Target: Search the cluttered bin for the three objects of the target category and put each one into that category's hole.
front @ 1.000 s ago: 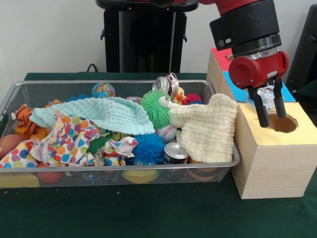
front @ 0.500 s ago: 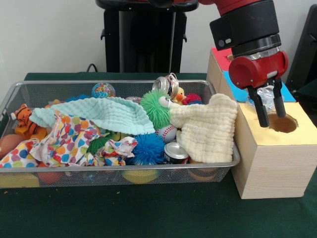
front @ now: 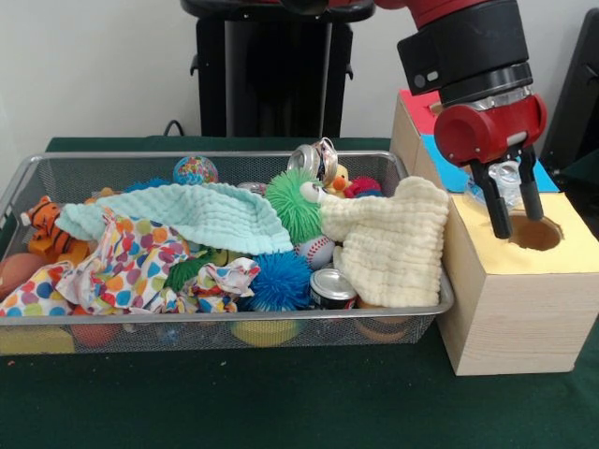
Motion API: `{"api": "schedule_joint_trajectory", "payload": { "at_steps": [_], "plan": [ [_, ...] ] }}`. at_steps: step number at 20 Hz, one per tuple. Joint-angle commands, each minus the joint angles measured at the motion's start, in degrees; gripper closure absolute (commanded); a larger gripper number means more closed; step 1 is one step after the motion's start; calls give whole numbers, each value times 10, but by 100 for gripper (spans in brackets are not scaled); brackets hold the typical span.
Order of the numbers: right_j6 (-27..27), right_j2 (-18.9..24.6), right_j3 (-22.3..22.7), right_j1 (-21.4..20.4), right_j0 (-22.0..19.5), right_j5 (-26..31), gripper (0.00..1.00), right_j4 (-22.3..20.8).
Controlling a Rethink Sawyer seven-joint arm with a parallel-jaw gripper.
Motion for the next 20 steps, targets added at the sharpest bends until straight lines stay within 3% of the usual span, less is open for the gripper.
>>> {"api": "schedule_joint_trajectory", "payload": {
  "at_steps": [1, 20],
  "plan": [
    [85, -2, 63, -5, -9, -30, 0, -37],
    [75, 1, 75, -5, -18, -26, 0, -27]
  ]
}}
